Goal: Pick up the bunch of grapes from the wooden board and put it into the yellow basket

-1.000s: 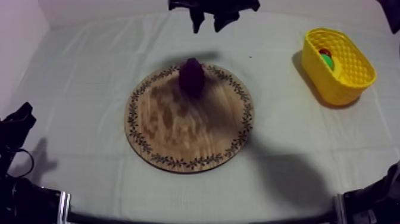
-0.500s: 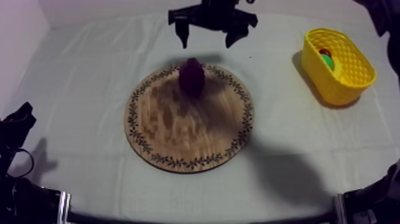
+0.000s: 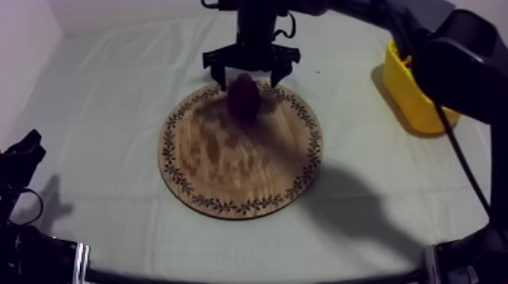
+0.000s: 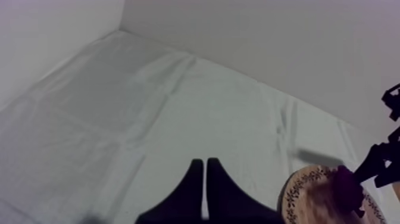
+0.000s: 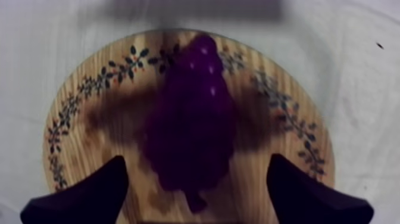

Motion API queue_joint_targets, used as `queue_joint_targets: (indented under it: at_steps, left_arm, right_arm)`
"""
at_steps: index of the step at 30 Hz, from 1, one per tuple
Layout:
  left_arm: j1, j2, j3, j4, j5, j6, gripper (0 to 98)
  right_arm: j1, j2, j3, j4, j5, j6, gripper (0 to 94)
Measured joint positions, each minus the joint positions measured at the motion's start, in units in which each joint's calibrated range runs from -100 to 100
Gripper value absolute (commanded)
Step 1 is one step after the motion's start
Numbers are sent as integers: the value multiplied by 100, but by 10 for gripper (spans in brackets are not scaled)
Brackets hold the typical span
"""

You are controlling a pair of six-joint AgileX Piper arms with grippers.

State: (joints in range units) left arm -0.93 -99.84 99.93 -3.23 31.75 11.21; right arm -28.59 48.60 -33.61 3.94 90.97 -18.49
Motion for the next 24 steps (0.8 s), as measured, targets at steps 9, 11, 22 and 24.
queue_joint_targets:
  at_steps: [9,11,22,24]
  left_arm:
    - [0,0,0,0,0,0,0]
    - [0,0,0,0,0,0,0]
    - [0,0,0,0,-7,0,0]
    - [0,0,0,0,-7,0,0]
  right_arm:
    - [4,933,-952,10,154,4,647]
    - [12,1072,-1100,3,157,7,623]
    - [45,1329,-1298,-99,171,143,367]
    - [52,1321,-1259,-99,161,148,352]
